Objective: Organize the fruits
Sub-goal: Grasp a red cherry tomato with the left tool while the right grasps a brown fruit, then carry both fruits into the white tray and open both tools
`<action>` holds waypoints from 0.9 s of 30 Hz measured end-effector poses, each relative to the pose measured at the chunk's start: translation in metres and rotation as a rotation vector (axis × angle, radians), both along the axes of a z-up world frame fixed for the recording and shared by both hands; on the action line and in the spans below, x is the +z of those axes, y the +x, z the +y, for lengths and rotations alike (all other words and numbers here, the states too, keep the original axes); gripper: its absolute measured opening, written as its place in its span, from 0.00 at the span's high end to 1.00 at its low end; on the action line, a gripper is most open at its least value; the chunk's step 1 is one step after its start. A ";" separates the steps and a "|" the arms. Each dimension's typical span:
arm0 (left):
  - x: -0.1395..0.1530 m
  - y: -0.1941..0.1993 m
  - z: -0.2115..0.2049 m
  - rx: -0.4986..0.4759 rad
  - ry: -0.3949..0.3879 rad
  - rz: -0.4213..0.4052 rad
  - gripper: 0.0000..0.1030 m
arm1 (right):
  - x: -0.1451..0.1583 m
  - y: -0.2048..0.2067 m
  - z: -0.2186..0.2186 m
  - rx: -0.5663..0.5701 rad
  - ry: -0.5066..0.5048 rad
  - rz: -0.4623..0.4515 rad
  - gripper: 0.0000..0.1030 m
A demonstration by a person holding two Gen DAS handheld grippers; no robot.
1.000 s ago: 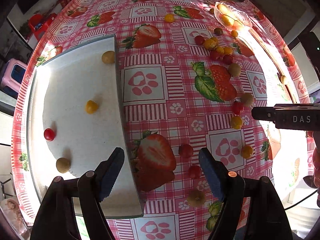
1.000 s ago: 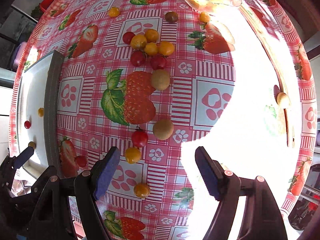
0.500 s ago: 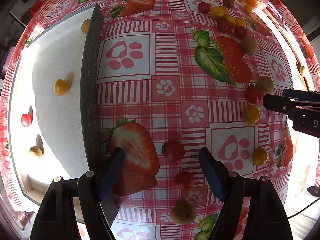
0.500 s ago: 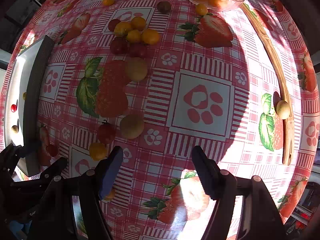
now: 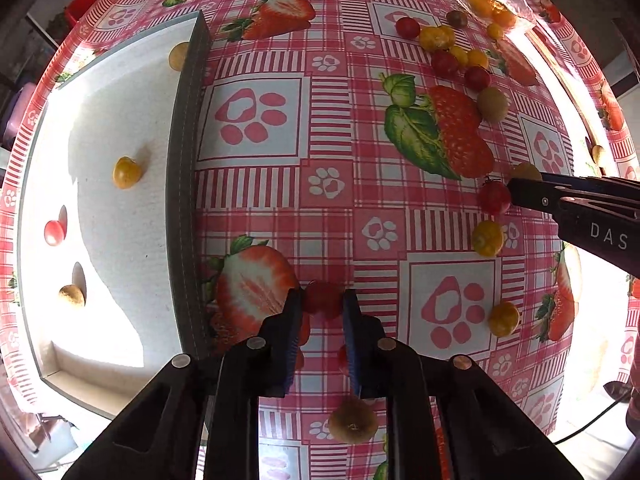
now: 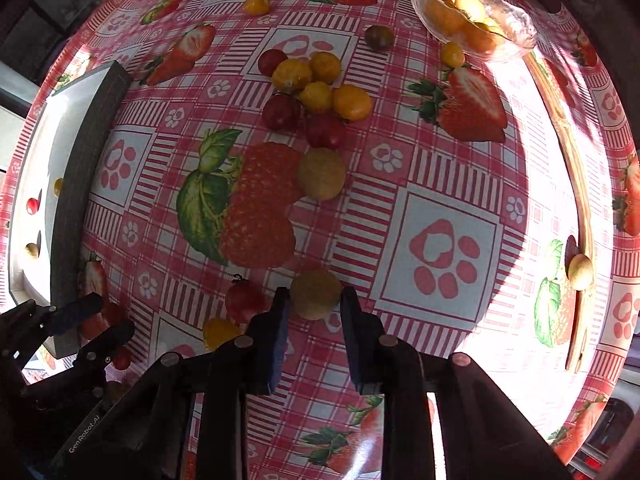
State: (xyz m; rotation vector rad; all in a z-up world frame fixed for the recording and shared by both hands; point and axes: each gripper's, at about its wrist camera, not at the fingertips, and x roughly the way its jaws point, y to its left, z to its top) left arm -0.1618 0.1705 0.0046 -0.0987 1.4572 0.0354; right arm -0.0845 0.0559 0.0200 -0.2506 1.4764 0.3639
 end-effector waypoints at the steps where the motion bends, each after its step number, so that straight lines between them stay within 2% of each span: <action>1: 0.001 0.000 0.003 0.004 -0.021 -0.004 0.79 | 0.000 -0.001 0.006 -0.007 -0.001 -0.002 0.73; 6: 0.007 -0.008 0.023 0.035 -0.105 -0.013 0.79 | 0.011 -0.006 -0.013 -0.036 0.020 -0.007 0.73; 10: 0.017 -0.014 0.033 0.039 -0.134 -0.028 0.79 | 0.023 -0.010 -0.021 -0.050 0.043 -0.005 0.73; 20: 0.053 -0.030 0.056 0.045 -0.164 -0.086 0.79 | 0.046 -0.018 -0.021 -0.049 0.087 -0.007 0.73; 27: 0.062 -0.027 0.069 0.092 -0.165 -0.118 0.79 | 0.058 -0.019 0.001 -0.015 0.105 -0.013 0.73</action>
